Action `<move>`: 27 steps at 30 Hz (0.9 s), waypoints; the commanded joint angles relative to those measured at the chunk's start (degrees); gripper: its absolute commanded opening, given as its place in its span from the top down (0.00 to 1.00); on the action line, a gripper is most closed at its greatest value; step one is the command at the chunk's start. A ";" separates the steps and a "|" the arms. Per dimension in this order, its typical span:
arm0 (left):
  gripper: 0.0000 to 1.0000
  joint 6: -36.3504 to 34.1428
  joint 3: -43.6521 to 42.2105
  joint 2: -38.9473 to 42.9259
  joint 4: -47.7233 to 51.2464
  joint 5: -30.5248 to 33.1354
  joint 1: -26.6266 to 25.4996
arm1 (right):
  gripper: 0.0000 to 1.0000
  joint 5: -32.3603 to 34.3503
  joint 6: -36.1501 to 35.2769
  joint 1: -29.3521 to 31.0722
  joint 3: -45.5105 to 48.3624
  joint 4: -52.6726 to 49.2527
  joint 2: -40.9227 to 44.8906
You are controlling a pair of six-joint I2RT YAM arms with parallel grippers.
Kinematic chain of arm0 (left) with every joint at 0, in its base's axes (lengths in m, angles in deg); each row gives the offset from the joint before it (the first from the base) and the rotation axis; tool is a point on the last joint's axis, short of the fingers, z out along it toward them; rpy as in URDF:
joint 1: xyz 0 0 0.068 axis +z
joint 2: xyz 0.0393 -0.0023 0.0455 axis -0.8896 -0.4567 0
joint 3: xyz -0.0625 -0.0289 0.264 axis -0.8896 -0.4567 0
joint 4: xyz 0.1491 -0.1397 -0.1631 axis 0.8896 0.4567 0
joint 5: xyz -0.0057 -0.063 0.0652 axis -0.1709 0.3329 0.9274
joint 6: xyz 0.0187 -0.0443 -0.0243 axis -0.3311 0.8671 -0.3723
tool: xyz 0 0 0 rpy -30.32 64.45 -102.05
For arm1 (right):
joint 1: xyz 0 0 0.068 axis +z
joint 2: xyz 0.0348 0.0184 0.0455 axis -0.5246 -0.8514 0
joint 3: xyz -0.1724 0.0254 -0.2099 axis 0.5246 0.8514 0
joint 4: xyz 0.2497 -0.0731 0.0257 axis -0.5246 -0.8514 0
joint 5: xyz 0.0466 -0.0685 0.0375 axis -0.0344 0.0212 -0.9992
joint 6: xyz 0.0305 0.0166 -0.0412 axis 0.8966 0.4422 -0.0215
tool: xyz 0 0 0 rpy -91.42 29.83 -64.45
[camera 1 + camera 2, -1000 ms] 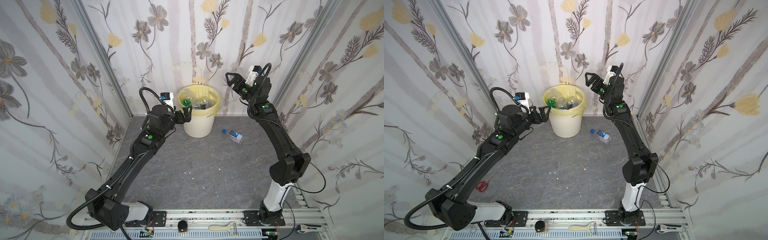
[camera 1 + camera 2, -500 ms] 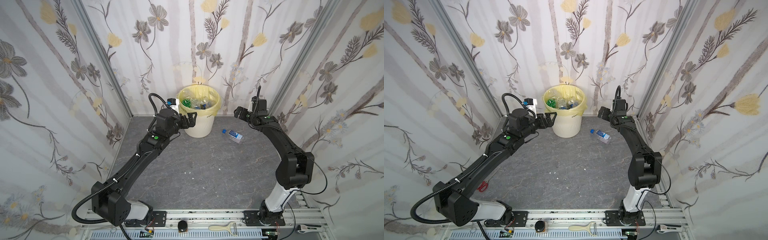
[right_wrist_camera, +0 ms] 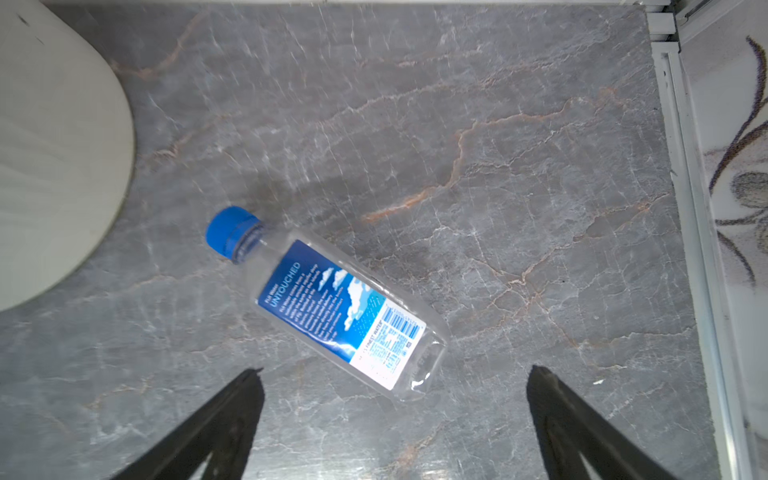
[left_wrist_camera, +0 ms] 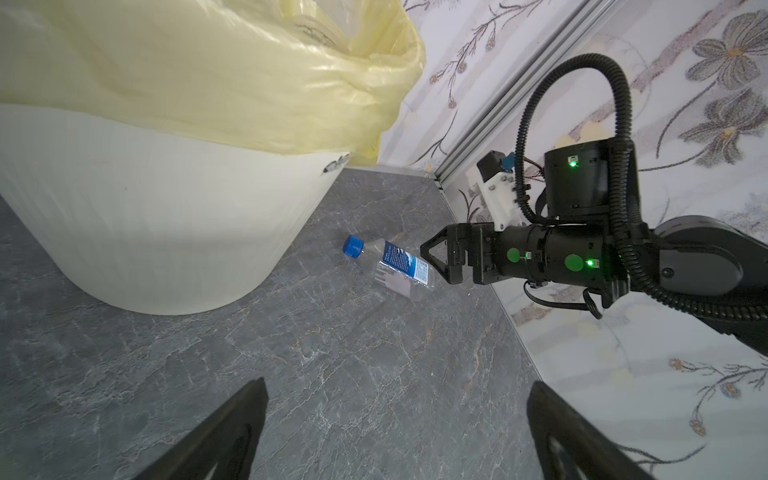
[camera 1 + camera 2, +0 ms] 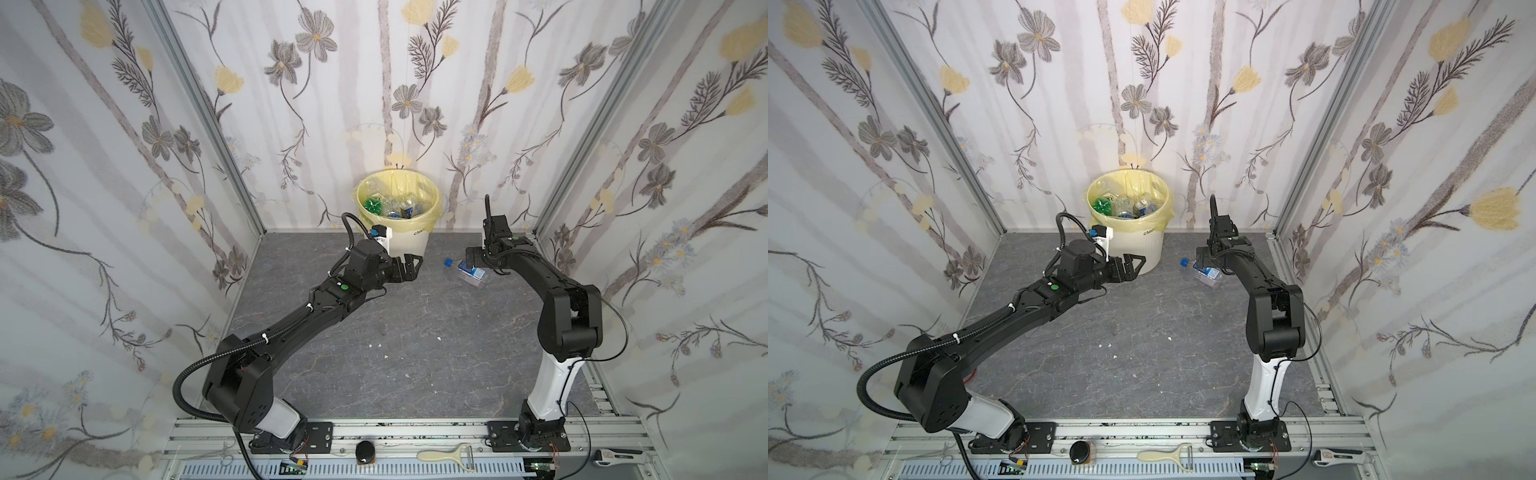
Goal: Throw the plastic bottles in the bin
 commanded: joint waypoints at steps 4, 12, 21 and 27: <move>0.00 -0.07 1.44 -1.16 -3.18 -0.24 -0.26 | 0.00 -0.41 -4.43 0.06 -6.50 -2.86 -6.05; 0.00 -0.13 1.17 -1.21 -3.18 -0.16 -0.24 | 0.00 -1.40 -7.34 1.41 -10.22 -5.86 -10.97; 0.00 0.26 1.09 -1.01 -3.18 -0.60 -0.29 | 0.04 -3.38 -9.77 4.47 -9.83 -8.41 -12.08; 0.00 0.05 0.48 -0.50 -3.18 -0.70 -0.27 | 0.08 -3.58 -8.96 6.39 -7.16 -8.47 -9.10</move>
